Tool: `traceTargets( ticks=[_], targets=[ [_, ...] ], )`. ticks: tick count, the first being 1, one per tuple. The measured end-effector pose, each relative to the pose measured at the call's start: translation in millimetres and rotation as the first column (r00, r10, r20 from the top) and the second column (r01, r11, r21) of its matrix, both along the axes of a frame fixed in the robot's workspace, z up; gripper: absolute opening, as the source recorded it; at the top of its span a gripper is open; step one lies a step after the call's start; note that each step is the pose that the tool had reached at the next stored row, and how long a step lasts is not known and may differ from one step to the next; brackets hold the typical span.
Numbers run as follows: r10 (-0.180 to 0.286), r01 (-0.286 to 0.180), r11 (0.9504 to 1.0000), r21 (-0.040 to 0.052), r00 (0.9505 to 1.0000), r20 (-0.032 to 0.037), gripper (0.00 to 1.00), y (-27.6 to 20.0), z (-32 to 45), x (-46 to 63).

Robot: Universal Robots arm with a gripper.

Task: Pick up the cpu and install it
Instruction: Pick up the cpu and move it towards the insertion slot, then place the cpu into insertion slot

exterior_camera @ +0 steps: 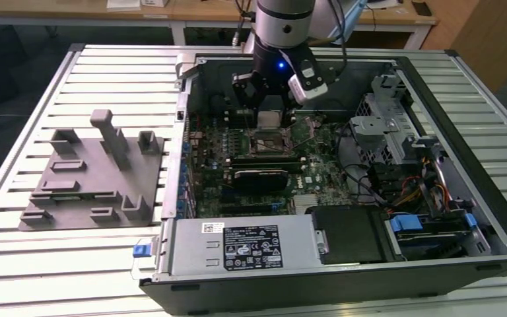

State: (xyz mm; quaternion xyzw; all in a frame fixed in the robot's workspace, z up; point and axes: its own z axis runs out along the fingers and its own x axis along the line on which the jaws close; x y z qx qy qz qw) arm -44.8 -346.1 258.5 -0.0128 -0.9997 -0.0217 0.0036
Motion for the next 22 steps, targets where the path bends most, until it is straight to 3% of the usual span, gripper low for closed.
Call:
traceTargets(
  ticks=[12, 22],
  targets=[
    [-0.004, 0.004, 1.0, -0.0001, 1.0, 0.0, 0.54, 1.6, -12.8, 0.6],
    [-0.004, 0.004, 1.0, -0.0001, 1.0, -0.0001, 0.54, 1.6, -14.6, 0.6]
  ],
)
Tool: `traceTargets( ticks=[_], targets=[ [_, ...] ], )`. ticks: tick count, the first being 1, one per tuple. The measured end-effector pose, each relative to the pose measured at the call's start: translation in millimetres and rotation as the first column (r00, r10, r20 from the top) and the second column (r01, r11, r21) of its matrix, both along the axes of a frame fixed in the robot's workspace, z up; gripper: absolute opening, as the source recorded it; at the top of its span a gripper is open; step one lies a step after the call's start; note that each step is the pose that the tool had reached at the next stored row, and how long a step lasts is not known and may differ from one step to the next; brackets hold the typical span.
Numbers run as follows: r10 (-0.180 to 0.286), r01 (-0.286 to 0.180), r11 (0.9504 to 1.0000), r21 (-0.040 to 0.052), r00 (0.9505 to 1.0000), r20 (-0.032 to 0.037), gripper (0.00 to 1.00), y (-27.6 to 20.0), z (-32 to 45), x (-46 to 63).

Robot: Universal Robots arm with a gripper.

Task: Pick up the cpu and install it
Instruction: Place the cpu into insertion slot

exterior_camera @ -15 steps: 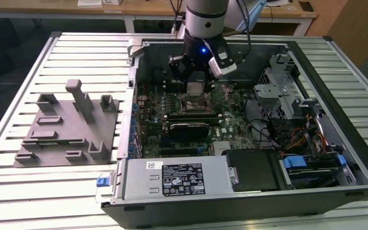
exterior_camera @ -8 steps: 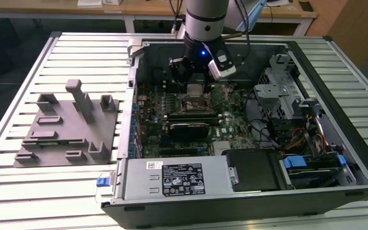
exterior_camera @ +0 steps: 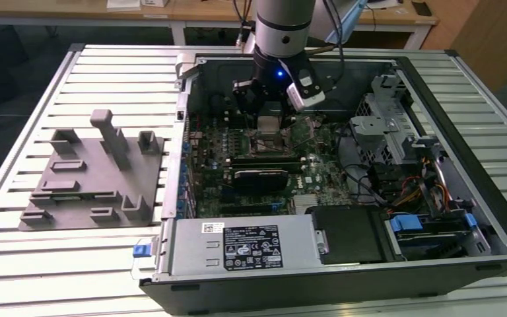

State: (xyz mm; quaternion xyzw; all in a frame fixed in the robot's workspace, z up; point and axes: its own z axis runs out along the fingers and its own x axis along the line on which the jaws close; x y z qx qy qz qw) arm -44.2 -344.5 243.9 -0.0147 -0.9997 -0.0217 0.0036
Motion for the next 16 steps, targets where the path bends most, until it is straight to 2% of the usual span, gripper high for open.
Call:
traceTargets(
  ticks=[5, 9, 12, 16],
  targets=[
    [-0.002, 0.002, 1.0, 0.0, 1.0, 0.0, 0.54, 0.0, -0.2, 0.0],
    [-0.05, 0.05, 0.9988, 0.0001, 0.9988, 0.0001, 0.54, 0.0, -0.3, 0.0],
    [-0.1, 0.1, 0.9949, 0.0001, 0.9949, 0.0001, 0.54, 0.0, -0.3, 0.0],
    [-0.171, 0.171, 0.9852, 0.0, 0.9852, 0.0, 0.54, 0.0, -0.3, 0.0]
  ],
)
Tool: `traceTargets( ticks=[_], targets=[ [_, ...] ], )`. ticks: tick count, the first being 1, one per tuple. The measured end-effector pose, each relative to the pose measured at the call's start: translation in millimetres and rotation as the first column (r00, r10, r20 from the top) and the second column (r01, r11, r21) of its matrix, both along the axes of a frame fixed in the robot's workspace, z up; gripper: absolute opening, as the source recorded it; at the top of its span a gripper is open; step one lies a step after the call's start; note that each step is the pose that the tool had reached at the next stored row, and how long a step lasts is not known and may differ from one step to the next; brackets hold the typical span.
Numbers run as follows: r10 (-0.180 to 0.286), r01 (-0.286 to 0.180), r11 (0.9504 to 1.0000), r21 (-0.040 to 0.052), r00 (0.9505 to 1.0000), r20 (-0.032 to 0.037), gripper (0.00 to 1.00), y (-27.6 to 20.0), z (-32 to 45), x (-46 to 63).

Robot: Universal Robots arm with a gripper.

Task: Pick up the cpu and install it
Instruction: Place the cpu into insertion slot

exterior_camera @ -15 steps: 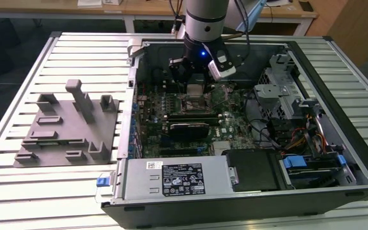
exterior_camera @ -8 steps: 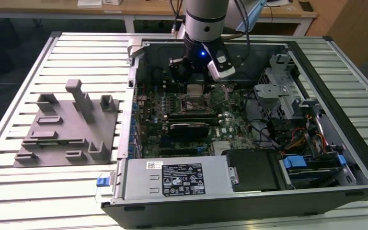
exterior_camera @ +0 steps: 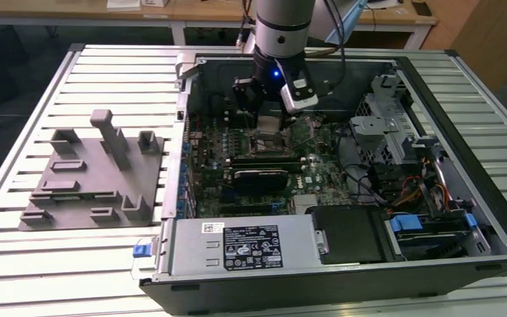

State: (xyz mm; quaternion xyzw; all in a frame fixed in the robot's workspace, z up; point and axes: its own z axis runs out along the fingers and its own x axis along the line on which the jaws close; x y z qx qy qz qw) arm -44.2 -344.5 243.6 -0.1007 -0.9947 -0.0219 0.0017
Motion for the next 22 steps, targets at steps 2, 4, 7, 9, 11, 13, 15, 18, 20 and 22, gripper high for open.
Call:
traceTargets(
  ticks=[2, 4, 7, 9, 11, 13, 15, 18, 20, 22],
  targets=[
    [-0.036, 0.036, 0.9994, 0.0, 0.9994, 0.0, 0.54, 0.0, 0.0, 0.0],
    [-0.069, 0.069, 0.9976, 0.0, 0.9976, 0.0, 0.54, 0.0, 0.0, 0.0],
    [-0.12, 0.12, 0.9927, 0.0, 0.9927, 0.0, 0.54, 0.0, -0.1, 0.0],
    [-0.154, 0.154, 0.988, 0.0, 0.988, 0.0, 0.54, 0.0, -0.1, 0.0],
    [-0.189, 0.189, 0.9821, 0.0, 0.9821, 0.0, 0.54, 0.0, -0.1, 0.0],
    [-0.224, 0.224, 0.9746, 0.0, 0.9746, -0.0001, 0.54, 0.0, -0.2, 0.0],
    [-0.258, 0.258, 0.9663, 0.0, 0.9663, -0.0001, 0.54, 0.0, -0.2, 0.0],
    [-0.308, 0.308, 0.9515, 0.0, 0.9515, 0.0, 0.54, 0.0, -0.2, 0.0],
    [-0.342, 0.342, 0.9396, 0.0, 0.9396, 0.0, 0.54, 0.0, -0.3, 0.0],
    [-0.376, 0.376, 0.9266, 0.0, 0.9266, 0.0, 0.54, 0.0, -0.3, 0.0]
  ],
)
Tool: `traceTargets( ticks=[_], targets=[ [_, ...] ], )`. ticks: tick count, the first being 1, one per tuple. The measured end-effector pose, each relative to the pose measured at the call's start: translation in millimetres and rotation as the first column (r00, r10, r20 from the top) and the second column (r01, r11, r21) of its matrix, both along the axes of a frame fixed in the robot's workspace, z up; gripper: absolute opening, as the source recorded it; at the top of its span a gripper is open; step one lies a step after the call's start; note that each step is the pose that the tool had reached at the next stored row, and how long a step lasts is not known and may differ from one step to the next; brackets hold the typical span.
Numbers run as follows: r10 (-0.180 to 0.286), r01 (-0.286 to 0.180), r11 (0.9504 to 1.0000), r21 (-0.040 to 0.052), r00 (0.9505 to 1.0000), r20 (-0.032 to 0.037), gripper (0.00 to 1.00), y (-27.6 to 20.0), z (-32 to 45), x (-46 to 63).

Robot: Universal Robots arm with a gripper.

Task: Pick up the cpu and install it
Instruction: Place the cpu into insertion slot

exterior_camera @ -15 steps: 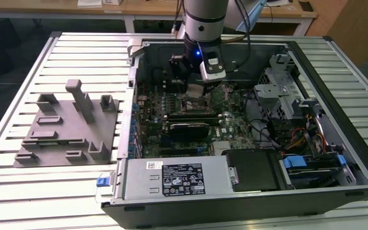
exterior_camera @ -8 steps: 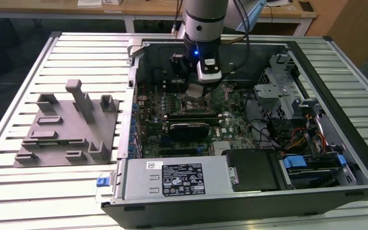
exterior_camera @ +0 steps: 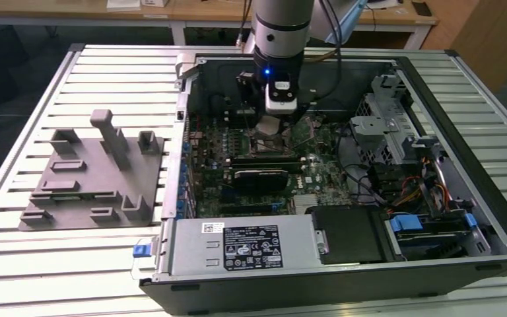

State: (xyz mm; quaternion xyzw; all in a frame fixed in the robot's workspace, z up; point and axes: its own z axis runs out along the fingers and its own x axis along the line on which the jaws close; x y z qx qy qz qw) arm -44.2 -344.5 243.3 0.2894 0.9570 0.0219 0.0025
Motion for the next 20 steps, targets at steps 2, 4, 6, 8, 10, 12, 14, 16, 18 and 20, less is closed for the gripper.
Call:
traceTargets(
  ticks=[2, 4, 6, 8, 10, 12, 14, 16, 18, 20],
  targets=[
    [-0.036, 0.036, 0.9994, 0.0, 0.9994, 0.0, 0.54, 0.0, 0.0, 0.0],
    [-0.071, 0.071, 0.9975, 0.0, 0.9975, 0.0, 0.54, 0.0, -0.1, 0.0],
    [-0.105, 0.105, 0.9945, 0.0, 0.9945, 0.0, 0.54, 0.0, -0.1, 0.0],
    [-0.14, 0.14, 0.9901, 0.0, 0.9901, 0.0, 0.54, 0.0, -0.2, 0.0],
    [-0.174, 0.174, 0.9847, 0.0, 0.9847, 0.0, 0.54, 0.0, -0.3, 0.0],
    [-0.207, 0.207, 0.9783, 0.0, 0.9783, 0.0, 0.54, 0.0, -0.3, 0.0],
    [-0.241, 0.241, 0.9706, 0.0, 0.9706, 0.0, 0.54, 0.0, -0.4, 0.0],
    [-0.273, 0.273, 0.9619, 0.0, 0.9619, 0.0, 0.54, 0.0, -0.5, 0.0],
    [-0.305, 0.305, 0.9524, 0.0, 0.9524, 0.0, 0.54, 0.0, -0.6, 0.0],
    [-0.336, 0.336, 0.9418, 0.0, 0.9418, 0.0, 0.54, 0.0, -0.7, 0.0]
  ],
)
